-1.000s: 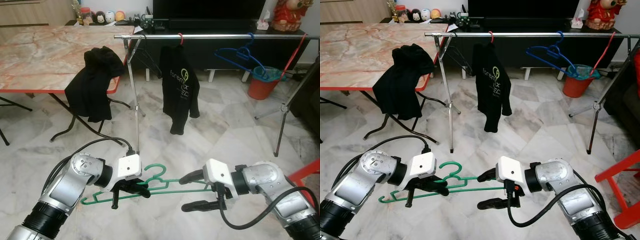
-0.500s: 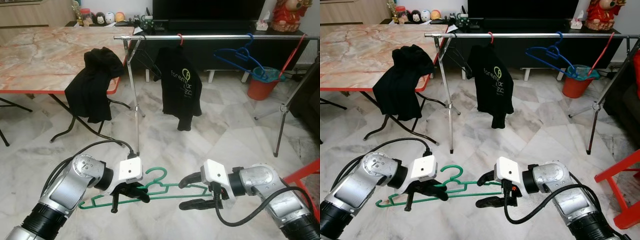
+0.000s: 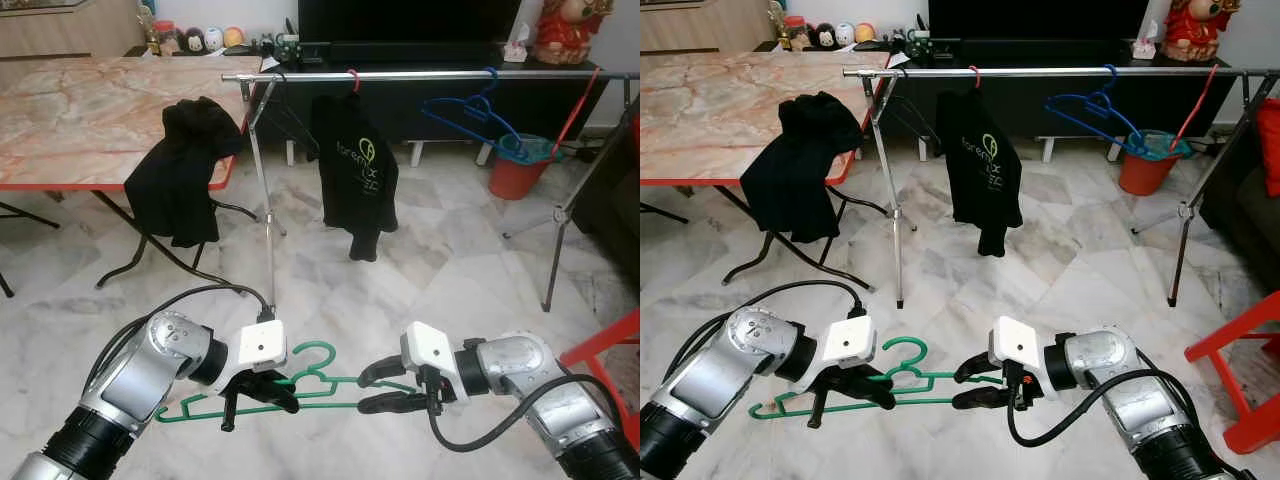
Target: Hang hanger
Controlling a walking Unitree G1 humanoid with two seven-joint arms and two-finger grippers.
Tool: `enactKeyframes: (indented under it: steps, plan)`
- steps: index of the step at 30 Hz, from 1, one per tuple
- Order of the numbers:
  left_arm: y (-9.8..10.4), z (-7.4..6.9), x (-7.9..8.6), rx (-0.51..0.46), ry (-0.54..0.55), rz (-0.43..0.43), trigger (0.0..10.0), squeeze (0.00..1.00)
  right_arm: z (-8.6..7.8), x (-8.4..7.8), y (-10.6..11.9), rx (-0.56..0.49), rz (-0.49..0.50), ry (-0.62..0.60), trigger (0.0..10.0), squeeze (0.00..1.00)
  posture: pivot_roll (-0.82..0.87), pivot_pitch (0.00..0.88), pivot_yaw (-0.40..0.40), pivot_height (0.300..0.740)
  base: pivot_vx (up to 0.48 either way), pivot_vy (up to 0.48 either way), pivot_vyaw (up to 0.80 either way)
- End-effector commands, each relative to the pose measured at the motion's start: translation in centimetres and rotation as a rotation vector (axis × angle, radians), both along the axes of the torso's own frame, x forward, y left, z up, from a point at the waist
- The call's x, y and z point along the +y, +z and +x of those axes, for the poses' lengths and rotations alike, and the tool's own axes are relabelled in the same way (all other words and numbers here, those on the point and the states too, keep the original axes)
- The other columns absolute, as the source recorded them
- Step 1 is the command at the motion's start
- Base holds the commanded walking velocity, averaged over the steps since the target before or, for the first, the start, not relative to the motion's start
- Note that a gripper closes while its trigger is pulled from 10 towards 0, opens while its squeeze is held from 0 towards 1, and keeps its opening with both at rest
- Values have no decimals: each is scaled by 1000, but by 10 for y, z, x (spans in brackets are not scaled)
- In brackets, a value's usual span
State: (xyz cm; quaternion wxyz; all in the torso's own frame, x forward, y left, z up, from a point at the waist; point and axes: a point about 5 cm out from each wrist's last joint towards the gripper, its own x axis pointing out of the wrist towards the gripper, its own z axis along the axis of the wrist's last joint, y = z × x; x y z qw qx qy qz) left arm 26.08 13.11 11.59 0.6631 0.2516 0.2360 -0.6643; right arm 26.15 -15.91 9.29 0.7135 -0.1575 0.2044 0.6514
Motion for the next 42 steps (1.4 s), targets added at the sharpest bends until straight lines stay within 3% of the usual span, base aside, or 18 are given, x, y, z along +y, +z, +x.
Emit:
enactKeyframes:
  steps: [1, 19, 20, 21, 25, 26, 27, 42]
  plan:
    - [15, -2, -17, -40, -107, -71, 10000, 0, -1, 4, -3, 14, 14, 6, 0, 0, -110, 0, 15, 740, 0, 0, 0]
    - [18, -1, -20, -50, -115, -85, 10000, 0, -2, 3, -7, 26, 11, -5, 0, 0, -111, 0, 18, 740, 0, 0, 0]
    - [18, 0, -20, -50, -115, -85, 10000, 0, 0, 2, -7, 10, -1, -13, 8314, 0, -111, 0, 18, 740, 0, 0, 0]
    - [18, 0, -20, -50, -115, -85, 10000, 0, 0, 2, -8, 0, -8, -15, 10000, 0, -110, 0, 19, 740, 0, 0, 0]
    - [18, 0, -20, -51, -114, -86, 10000, 0, 2, 0, -8, 3, -9, -28, 10000, 0, -110, 0, 19, 740, 0, 0, 0]
    - [18, 0, -20, -51, -114, -86, 10000, 0, 3, 0, -7, 3, -2, -35, 10000, 678, -110, 0, 19, 740, 0, 0, 0]
    - [18, 0, -20, -51, -114, -86, 10000, 0, 4, 0, -6, 4, 3, -44, 10000, 1000, -110, 0, 19, 740, 0, 0, 0]
    - [19, 0, -21, -38, -125, -91, 10000, 0, 6, 2, -3, -14, 11, -16, 10000, 1000, -110, 0, 20, 740, 0, 0, 0]
